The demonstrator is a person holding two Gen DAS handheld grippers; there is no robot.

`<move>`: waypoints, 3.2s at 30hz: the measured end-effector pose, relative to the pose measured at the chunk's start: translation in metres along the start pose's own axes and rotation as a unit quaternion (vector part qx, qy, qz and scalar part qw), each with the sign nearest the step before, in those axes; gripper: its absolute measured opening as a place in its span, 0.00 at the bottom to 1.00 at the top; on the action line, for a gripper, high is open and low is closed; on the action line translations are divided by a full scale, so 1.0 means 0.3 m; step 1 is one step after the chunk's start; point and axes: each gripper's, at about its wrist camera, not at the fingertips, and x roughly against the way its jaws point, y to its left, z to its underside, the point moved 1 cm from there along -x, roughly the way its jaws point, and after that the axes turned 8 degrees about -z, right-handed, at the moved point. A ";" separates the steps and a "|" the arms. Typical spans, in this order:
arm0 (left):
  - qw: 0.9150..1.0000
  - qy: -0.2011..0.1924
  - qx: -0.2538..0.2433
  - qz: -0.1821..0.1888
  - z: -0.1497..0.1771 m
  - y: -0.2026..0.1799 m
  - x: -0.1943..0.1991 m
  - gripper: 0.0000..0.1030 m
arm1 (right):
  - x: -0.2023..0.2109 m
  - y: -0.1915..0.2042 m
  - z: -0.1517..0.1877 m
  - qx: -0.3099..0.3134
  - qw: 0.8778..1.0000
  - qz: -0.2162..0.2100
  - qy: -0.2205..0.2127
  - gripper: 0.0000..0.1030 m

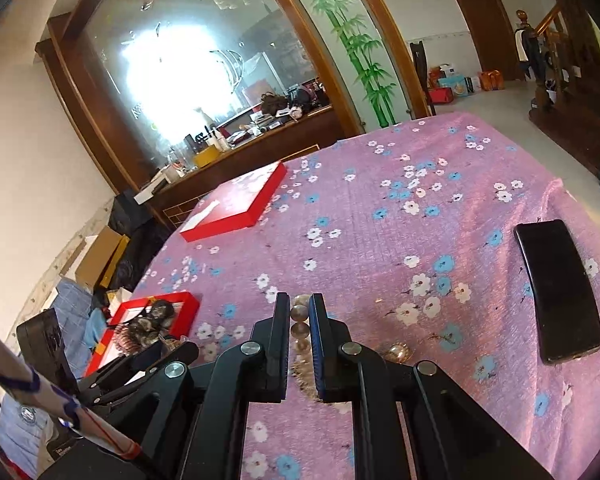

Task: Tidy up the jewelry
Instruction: 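Release the pearl bracelet into the box with the right tool while the left tool releases the clip, then move both tools back to the jewelry on the tablecloth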

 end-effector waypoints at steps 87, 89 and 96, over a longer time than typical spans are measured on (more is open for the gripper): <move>0.994 0.052 0.039 -0.083 0.037 0.268 0.190 0.44 | -0.151 0.131 0.029 0.043 0.991 0.022 0.128 0.24; 0.996 0.068 0.028 -0.060 0.032 0.200 0.155 0.44 | -0.121 0.034 -0.008 0.013 0.991 0.051 0.120 0.24; 0.990 0.136 0.000 0.027 -0.007 -0.062 -0.018 0.44 | -0.108 -0.216 -0.019 -0.052 0.991 0.079 0.100 0.24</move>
